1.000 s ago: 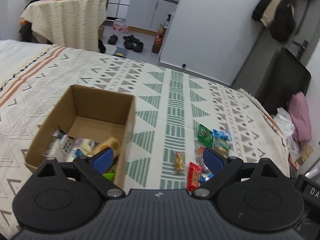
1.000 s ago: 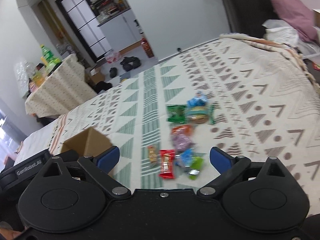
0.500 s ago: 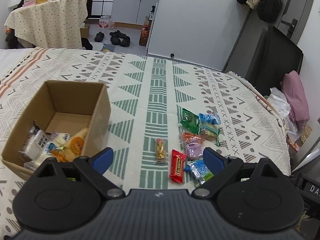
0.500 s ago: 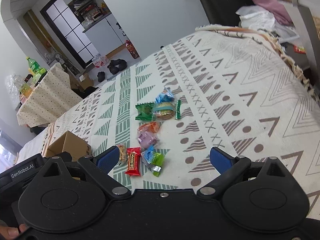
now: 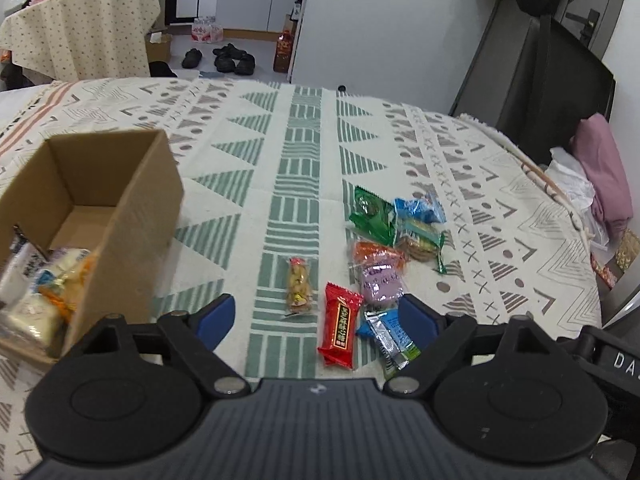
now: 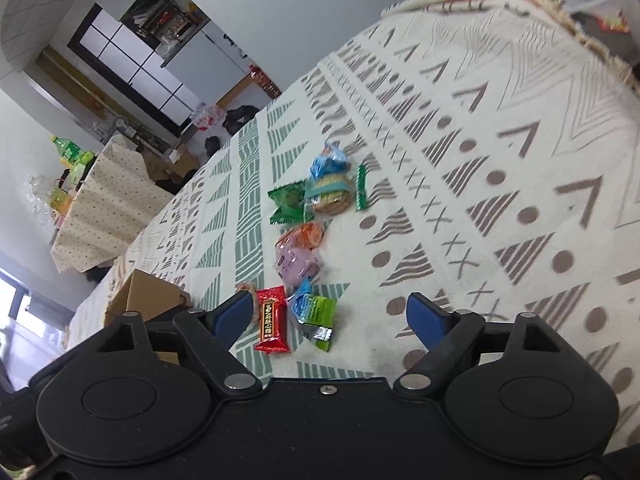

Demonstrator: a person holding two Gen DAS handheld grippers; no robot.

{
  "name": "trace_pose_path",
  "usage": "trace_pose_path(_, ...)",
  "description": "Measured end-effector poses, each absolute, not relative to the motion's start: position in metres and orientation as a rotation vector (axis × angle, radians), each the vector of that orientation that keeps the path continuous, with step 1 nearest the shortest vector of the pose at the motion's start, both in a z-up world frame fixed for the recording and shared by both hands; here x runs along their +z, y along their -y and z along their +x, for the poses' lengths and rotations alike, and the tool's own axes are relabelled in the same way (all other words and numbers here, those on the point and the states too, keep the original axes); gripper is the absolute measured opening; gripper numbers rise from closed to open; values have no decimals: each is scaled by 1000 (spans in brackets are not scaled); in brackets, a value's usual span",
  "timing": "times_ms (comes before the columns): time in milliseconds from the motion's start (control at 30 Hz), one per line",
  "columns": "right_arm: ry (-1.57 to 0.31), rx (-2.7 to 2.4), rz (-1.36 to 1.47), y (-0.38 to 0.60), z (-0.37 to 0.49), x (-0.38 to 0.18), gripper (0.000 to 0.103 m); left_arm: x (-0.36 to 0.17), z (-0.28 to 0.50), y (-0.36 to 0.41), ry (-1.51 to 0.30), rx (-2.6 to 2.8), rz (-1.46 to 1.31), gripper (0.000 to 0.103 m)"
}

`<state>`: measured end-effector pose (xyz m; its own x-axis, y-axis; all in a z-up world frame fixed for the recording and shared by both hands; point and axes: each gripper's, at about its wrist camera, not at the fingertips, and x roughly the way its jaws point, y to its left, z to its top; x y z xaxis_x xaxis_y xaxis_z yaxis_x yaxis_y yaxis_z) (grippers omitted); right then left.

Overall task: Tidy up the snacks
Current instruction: 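Move both tools back toward the remaining snacks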

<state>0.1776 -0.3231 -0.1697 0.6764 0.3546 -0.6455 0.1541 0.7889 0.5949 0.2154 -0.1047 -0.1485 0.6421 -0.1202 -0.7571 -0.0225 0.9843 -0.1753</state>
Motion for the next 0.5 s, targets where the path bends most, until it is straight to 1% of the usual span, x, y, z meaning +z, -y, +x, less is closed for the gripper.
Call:
trace_pose_path(133, -853, 145, 703, 324, 187, -180, 77, -165, 226, 111, -895, -62, -169, 75)
trace_pose_path(167, -854, 149, 710, 324, 189, -183, 77, -169, 228, 112, -901, -64, -163, 74)
trace_pose_path(267, -862, 156, 725, 324, 197, -191, 76, -180, 233, 116, -924, -74, -160, 71)
trace_pose_path(367, -876, 165, 745, 325, 203, -198, 76, -190, 238, 120, -940, -83, -148, 64)
trace_pose_path(433, -882, 177, 750, 324, 207, -201, 76, -195, 240, 121, -946, -88, -148, 58)
trace_pose_path(500, -883, 187, 749, 323, 210, -203, 76, -200, 243, 121, -961, -85, -149, 57)
